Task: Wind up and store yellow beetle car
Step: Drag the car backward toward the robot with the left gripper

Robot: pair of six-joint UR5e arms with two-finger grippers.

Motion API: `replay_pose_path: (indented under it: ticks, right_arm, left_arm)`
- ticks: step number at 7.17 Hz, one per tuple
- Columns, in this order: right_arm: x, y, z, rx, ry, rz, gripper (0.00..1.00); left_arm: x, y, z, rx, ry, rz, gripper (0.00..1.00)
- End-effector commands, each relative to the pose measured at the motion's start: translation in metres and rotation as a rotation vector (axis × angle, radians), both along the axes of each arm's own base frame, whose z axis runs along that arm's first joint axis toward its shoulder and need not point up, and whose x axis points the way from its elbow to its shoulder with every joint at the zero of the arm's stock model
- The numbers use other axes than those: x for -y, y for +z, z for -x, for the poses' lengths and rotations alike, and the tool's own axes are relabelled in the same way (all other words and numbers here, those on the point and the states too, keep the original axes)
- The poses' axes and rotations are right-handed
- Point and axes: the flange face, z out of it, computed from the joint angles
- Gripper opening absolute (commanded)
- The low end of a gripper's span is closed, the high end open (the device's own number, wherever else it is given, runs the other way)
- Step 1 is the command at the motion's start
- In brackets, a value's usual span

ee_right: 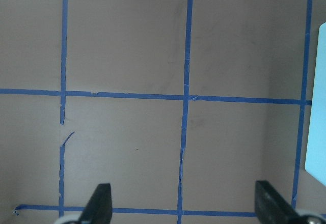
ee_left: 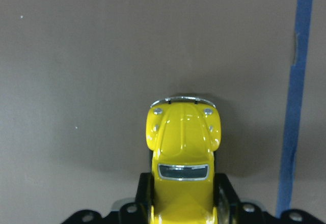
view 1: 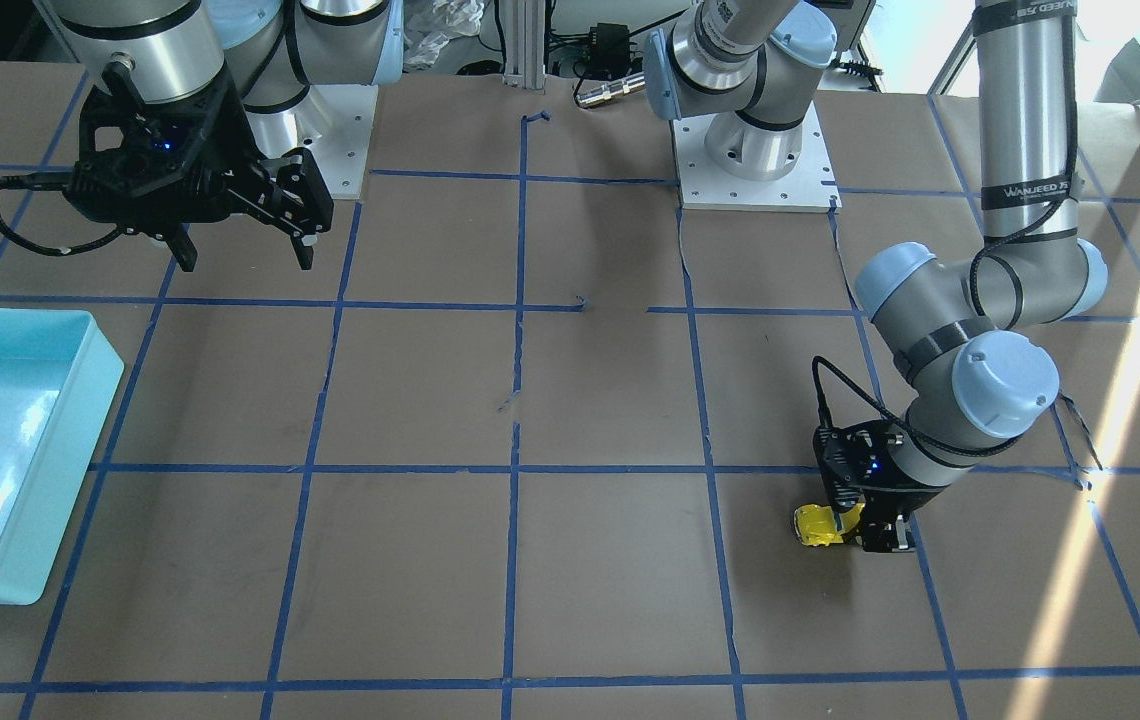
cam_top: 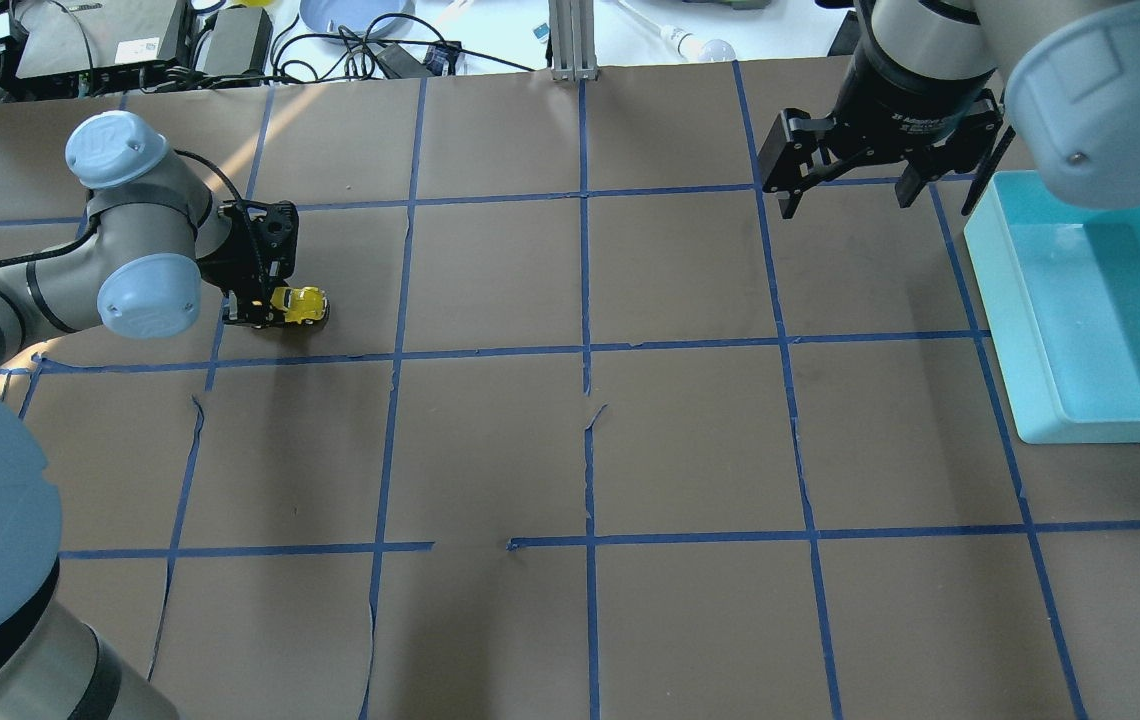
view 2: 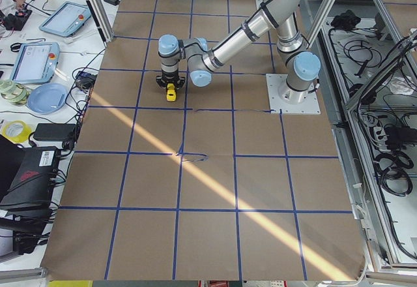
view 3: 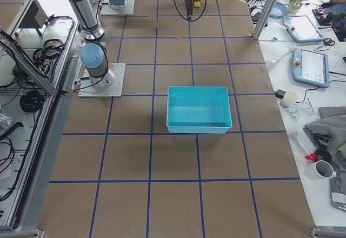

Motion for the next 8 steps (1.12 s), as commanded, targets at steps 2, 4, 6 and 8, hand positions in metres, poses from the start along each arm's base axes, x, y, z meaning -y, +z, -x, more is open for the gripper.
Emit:
replay_pose_path:
  ticks: [2,4,6,8]
  right_arm:
    - [0.000,0.000,0.000,-0.001,0.001,0.000,1.00]
    - [0.000,0.000,0.000,-0.001,-0.001,0.000,1.00]
    - [0.000,0.000,0.000,0.001,0.000,0.000,1.00]
    - [0.000,0.000,0.000,-0.001,-0.001,0.000,1.00]
  left_arm:
    - [-0.007,-0.006,-0.030,0.000,-0.026,-0.010,0.20]
    - [-0.008,-0.004,-0.043,0.005,-0.038,-0.001,0.20]
    - [-0.008,-0.004,-0.045,0.007,-0.039,-0.001,0.20]
    - [-0.011,-0.004,-0.061,0.007,-0.020,-0.003,0.23]
